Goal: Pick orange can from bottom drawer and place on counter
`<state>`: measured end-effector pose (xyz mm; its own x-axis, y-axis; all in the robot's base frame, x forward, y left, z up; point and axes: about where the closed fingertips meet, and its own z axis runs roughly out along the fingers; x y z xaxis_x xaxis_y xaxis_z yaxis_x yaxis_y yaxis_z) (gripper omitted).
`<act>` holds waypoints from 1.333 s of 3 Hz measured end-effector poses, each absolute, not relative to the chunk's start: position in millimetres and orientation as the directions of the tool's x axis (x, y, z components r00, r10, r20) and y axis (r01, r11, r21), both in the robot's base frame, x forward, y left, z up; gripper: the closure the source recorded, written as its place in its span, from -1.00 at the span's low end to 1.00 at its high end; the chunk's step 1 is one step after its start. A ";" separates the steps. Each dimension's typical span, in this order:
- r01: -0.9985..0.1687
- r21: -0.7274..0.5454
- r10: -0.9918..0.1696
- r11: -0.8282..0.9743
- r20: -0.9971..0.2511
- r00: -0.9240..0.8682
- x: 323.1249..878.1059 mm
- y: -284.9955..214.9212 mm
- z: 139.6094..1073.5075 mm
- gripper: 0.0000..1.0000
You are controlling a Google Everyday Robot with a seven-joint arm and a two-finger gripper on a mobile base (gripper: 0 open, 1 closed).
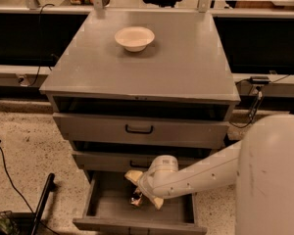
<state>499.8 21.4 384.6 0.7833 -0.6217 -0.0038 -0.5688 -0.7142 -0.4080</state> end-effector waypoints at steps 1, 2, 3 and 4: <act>-0.501 -0.397 -0.550 -0.769 0.010 0.835 519.9 46.2 342.2 -1.00; -0.435 -0.379 -0.480 -0.816 0.028 0.877 534.3 57.4 296.4 -1.00; -0.394 -0.386 -0.438 -0.834 0.028 0.899 538.0 57.1 258.1 -1.00; -0.384 -0.400 -0.429 -0.832 0.028 0.903 537.0 52.5 224.1 -1.00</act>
Offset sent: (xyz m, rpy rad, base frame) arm 0.0583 0.0478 -0.1453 -0.0747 -0.0167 0.2676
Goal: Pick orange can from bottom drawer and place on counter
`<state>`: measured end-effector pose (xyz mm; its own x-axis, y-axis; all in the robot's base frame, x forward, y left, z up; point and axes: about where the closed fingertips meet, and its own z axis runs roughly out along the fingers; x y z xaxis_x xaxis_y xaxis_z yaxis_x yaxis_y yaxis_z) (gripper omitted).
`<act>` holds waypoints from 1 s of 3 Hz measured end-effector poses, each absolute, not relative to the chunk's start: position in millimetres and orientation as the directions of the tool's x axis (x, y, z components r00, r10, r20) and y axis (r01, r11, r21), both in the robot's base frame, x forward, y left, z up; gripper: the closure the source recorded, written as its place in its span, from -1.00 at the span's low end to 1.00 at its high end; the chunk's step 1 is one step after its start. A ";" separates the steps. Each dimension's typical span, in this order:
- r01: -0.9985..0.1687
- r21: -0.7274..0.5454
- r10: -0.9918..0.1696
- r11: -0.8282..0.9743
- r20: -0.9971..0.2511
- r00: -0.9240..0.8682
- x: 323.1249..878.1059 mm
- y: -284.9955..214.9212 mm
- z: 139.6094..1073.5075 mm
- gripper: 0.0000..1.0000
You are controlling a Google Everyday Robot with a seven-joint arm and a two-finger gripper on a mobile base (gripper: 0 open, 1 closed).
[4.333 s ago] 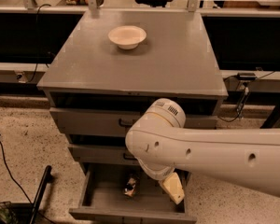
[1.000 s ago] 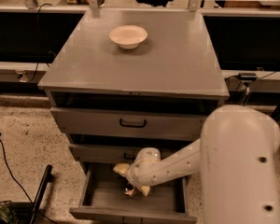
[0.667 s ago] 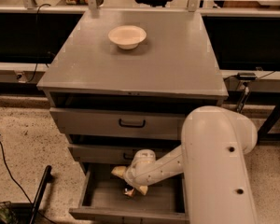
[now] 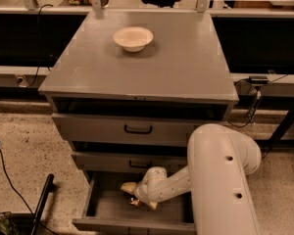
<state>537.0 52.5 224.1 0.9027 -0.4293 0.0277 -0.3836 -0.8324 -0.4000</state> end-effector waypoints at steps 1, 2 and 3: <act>-0.370 -0.409 -0.421 -0.834 0.038 0.906 539.0 57.7 199.9 -1.00; -0.359 -0.410 -0.413 -0.838 0.046 0.910 545.3 68.1 182.4 -1.00; -0.378 -0.410 -0.434 -0.830 0.050 0.900 557.5 70.0 157.5 -1.00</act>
Offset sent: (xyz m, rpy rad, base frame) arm 0.0183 0.0285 -0.0612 -0.0003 -0.0336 0.0291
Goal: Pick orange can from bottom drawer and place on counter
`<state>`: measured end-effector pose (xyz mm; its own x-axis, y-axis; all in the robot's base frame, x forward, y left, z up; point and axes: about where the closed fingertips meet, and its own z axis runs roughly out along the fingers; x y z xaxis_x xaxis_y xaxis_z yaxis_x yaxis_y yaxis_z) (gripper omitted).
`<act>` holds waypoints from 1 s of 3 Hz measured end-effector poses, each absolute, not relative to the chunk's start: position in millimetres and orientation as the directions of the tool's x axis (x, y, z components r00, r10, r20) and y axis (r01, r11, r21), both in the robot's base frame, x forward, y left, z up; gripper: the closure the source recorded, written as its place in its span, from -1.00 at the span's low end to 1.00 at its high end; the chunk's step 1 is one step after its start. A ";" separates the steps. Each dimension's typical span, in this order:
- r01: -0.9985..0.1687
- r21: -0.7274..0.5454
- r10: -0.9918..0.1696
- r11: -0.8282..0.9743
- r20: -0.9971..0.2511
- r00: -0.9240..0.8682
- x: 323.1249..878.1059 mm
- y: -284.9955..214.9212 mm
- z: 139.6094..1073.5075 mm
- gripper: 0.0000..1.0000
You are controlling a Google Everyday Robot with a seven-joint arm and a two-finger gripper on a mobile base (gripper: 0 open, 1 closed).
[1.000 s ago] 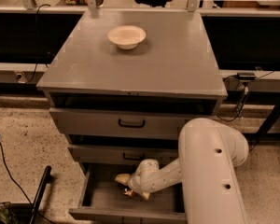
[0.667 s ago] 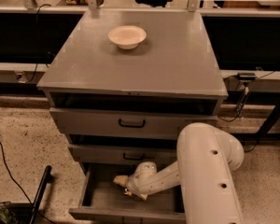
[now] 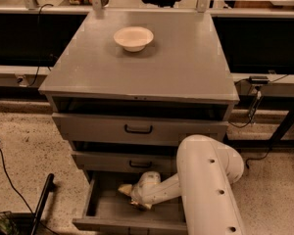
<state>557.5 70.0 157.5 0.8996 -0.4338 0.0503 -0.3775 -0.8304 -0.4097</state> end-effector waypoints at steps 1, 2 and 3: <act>-0.381 -0.404 -0.437 -0.832 0.053 0.898 560.6 69.9 150.8 -1.00; -0.382 -0.390 -0.432 -0.838 0.048 0.900 561.3 71.9 140.9 -1.00; -0.385 -0.376 -0.430 -0.843 0.042 0.902 560.4 71.9 133.4 -0.64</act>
Offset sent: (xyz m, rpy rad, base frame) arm 0.0084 0.0037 -0.0271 -0.0340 0.0237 0.0052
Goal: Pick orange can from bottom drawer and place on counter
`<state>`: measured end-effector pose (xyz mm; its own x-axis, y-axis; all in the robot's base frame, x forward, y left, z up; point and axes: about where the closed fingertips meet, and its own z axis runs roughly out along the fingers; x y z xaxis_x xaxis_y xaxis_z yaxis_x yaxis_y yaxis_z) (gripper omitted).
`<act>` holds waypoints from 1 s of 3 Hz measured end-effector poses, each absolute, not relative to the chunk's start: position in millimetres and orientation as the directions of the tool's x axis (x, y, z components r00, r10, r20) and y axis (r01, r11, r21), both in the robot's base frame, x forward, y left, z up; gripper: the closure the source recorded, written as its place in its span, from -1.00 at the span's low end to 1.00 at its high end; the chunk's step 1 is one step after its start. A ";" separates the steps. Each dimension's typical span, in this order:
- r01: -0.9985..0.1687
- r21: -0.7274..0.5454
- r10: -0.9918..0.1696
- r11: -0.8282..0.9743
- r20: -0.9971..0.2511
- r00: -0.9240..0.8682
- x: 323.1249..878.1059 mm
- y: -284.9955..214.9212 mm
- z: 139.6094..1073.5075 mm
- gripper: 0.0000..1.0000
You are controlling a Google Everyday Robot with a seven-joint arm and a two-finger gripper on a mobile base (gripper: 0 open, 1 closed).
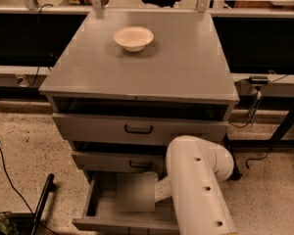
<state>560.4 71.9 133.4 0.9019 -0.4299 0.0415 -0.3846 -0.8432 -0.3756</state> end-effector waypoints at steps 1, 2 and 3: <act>-0.385 -0.372 -0.427 -0.845 0.035 0.903 557.9 72.7 130.1 -0.20; -0.385 -0.373 -0.426 -0.844 0.032 0.904 555.6 73.1 130.3 0.00; -0.393 -0.392 -0.435 -0.832 0.020 0.900 552.1 73.1 132.6 0.22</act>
Offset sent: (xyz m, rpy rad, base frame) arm -0.0062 0.0016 -0.0004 0.0055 0.0092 0.0059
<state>552.1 73.1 132.6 0.9002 -0.4351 0.0200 -0.3933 -0.8317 -0.3919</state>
